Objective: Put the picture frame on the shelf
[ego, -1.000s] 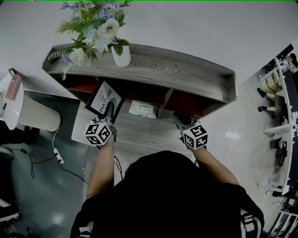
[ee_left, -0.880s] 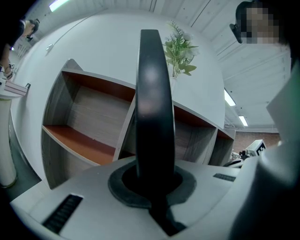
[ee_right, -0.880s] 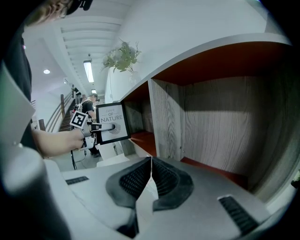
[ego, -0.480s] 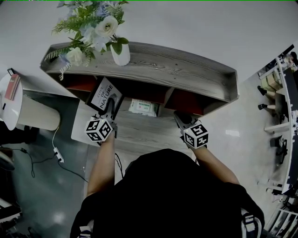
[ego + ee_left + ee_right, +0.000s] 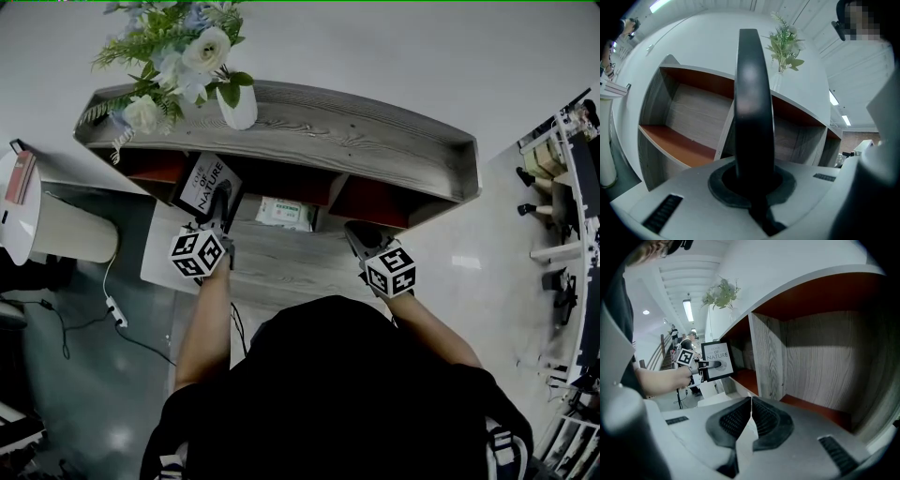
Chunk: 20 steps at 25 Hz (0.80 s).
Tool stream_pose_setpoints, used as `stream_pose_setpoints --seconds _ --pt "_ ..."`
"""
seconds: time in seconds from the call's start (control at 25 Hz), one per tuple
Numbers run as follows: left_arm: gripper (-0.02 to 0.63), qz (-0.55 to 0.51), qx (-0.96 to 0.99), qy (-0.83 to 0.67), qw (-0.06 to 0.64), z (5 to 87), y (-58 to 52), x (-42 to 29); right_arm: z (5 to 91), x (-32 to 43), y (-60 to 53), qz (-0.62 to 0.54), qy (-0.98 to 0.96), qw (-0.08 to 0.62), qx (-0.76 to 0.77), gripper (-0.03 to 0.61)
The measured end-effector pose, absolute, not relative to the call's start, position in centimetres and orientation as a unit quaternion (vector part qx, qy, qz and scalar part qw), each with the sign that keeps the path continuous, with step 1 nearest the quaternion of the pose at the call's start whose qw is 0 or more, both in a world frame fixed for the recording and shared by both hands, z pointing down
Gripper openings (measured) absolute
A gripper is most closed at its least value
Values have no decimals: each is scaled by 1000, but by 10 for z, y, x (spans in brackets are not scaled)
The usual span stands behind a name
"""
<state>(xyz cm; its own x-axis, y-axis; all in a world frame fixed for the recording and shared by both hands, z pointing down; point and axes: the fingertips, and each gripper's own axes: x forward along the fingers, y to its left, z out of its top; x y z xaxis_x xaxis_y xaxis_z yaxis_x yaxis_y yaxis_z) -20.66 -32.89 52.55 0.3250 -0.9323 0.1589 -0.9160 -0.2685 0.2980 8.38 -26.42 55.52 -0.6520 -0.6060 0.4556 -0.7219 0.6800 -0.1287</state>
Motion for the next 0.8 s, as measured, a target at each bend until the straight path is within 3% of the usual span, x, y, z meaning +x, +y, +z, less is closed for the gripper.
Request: stream_pose_setpoints --seconds 0.8 --pt "28 -24 788 -595 159 528 -352 -204 566 81 -258 163 -897 199 359 17"
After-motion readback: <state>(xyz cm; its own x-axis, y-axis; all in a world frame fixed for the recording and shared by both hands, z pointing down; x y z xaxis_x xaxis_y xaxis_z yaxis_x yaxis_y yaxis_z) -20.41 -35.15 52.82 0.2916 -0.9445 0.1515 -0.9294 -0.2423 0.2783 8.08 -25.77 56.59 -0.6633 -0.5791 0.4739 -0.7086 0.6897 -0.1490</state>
